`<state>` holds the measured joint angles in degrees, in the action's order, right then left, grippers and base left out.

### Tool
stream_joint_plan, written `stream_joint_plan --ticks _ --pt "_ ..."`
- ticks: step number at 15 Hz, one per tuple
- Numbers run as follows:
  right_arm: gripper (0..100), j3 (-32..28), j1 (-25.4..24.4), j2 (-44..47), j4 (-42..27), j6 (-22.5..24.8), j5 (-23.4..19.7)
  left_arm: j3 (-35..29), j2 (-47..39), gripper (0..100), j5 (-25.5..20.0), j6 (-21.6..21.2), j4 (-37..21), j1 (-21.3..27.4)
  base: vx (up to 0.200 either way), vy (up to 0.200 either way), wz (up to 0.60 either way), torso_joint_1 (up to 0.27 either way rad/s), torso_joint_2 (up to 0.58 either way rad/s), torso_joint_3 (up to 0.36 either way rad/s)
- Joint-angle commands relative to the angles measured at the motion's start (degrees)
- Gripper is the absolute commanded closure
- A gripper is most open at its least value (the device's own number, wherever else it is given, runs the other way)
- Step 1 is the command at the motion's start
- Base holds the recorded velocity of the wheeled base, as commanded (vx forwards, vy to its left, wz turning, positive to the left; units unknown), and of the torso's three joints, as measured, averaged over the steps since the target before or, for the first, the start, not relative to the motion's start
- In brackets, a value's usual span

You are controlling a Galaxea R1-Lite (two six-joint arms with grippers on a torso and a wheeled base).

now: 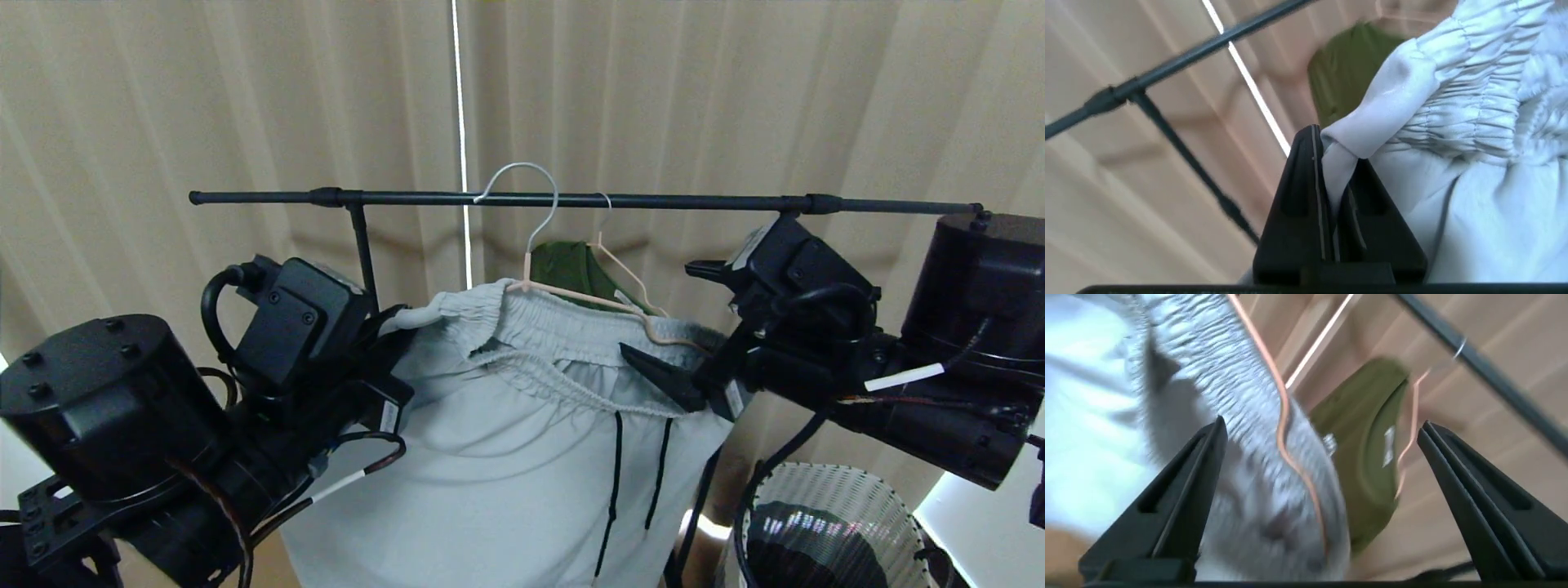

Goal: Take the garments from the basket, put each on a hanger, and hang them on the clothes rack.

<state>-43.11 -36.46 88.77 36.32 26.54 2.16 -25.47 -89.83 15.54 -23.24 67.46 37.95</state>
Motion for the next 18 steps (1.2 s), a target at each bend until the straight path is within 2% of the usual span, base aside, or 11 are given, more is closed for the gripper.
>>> stream_joint_plan --ticks 1,5,10,13,14,18 --pt "0 -2.07 0.08 3.6 0.07 0.18 0.74 1.56 -0.08 100 -0.07 -0.14 1.62 0.63 0.0 0.0 0.0 0.0 0.0 0.0" --pt "0 -5.41 0.16 5.45 -0.02 0.18 1.53 3.41 0.01 100 -0.34 -0.14 3.73 0.99 0.0 0.0 0.0 0.0 0.0 0.0" --pt "0 -5.59 0.08 6.5 0.16 0.18 1.53 3.93 0.1 100 -0.34 -0.41 6.8 4.59 0.0 0.0 0.0 0.0 0.0 0.0" --pt "0 -5.59 0.08 6.33 0.16 0.09 1.45 4.64 0.1 100 -0.34 -0.5 7.68 4.77 0.0 0.0 0.0 0.0 0.0 0.0" --pt "100 -5.41 0.08 6.24 0.16 0.09 1.45 4.72 0.1 100 -0.34 -0.5 7.68 4.77 0.0 0.0 0.0 0.0 0.0 0.0" --pt "100 -5.23 0.08 6.06 0.16 0.09 1.45 4.64 0.01 100 -0.34 -0.5 7.6 4.77 0.0 0.0 0.0 0.0 0.0 0.0"
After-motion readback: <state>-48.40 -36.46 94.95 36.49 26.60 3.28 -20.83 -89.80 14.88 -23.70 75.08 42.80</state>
